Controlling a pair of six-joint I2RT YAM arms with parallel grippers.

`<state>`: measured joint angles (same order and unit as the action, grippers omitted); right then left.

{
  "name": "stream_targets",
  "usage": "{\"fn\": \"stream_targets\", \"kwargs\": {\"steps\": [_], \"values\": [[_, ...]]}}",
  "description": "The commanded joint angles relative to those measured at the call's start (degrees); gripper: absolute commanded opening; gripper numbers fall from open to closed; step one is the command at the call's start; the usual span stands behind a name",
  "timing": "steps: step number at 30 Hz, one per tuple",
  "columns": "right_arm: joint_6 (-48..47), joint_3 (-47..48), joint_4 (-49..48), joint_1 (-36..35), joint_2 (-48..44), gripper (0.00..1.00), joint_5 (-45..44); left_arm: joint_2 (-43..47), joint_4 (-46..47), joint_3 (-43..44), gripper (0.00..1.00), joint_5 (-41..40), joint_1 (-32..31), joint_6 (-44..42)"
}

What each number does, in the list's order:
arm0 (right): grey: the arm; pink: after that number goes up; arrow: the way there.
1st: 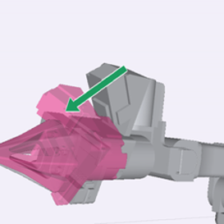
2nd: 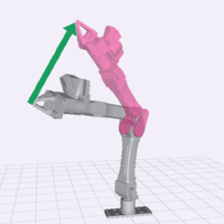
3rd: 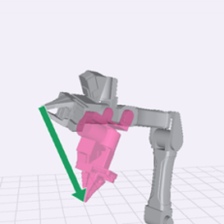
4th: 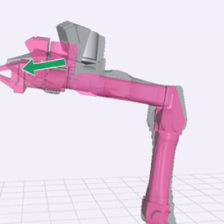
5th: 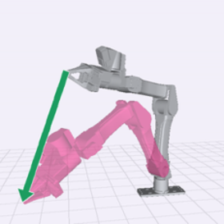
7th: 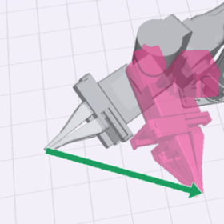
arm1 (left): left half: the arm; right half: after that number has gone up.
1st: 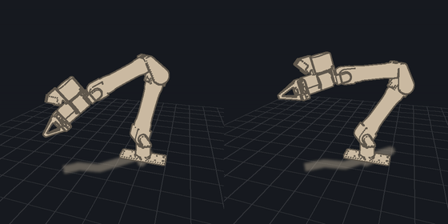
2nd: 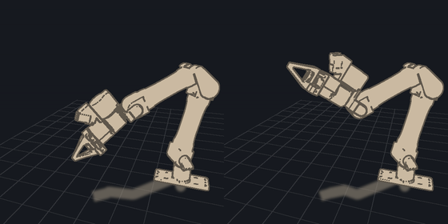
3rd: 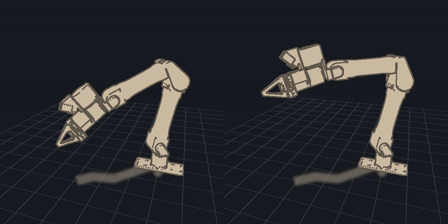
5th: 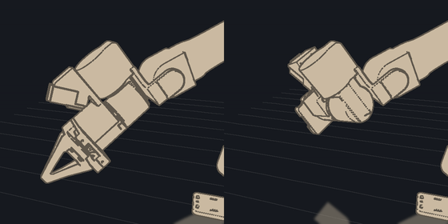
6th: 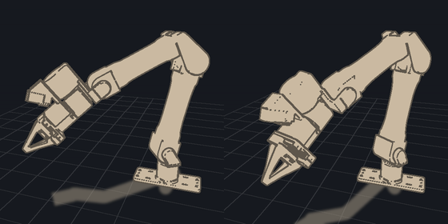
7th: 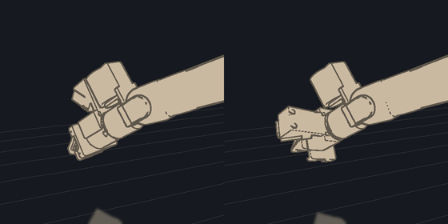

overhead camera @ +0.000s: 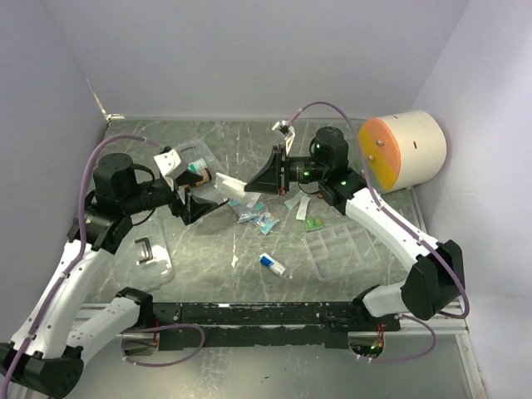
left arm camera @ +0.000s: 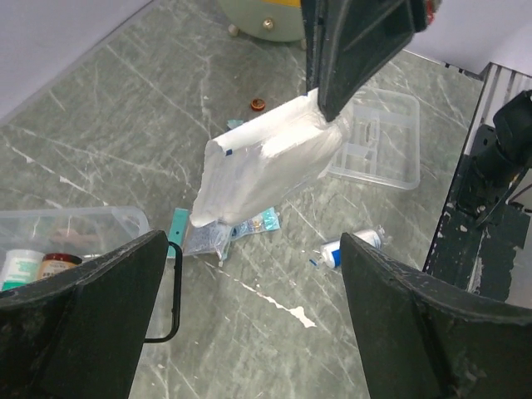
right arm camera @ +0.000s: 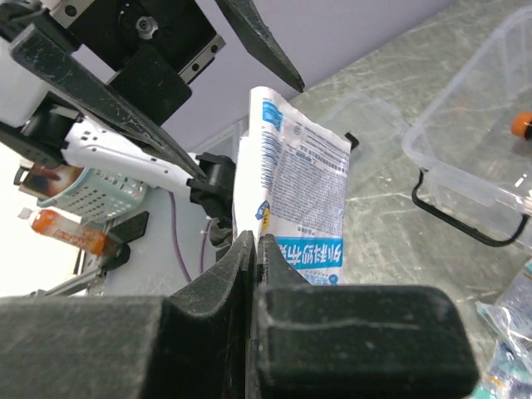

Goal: Organize the medicine kit

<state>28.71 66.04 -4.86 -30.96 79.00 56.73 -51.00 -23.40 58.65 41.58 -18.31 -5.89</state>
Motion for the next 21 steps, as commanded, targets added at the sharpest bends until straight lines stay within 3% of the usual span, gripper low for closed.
{"fn": "stream_targets", "kwargs": {"steps": [1, 4, 9, 12, 17, 21], "values": [[4.84, -3.21, -10.23, 0.31, -1.25, 0.0, 6.7, 2.09, 0.35, -1.18, 0.96, 4.36, 0.29, -5.05], [6.59, -3.77, -12.9, 0.28, -1.4, 0.0, 9.41, 0.74, 2.02, -1.3, 0.96, 6.4, 0.29, -2.71], [9.16, -2.82, -15.26, -0.25, -0.88, 0.0, 12.13, -3.59, 2.69, -0.78, 0.89, 16.89, 0.29, -2.08], [13.71, -4.19, -22.38, -0.82, -0.93, 0.0, 13.56, -5.39, 2.74, -0.92, 0.82, 18.22, 0.29, -2.29], [11.38, -1.98, -17.77, -1.21, 0.31, 0.0, 12.21, -4.05, 10.01, -2.91, 0.66, 21.66, 0.2, 3.26], [19.38, -4.12, -28.0, -1.47, 1.4, 0.0, 13.56, -2.95, 14.95, -4.81, 0.56, 24.51, 0.2, 6.67]]}}
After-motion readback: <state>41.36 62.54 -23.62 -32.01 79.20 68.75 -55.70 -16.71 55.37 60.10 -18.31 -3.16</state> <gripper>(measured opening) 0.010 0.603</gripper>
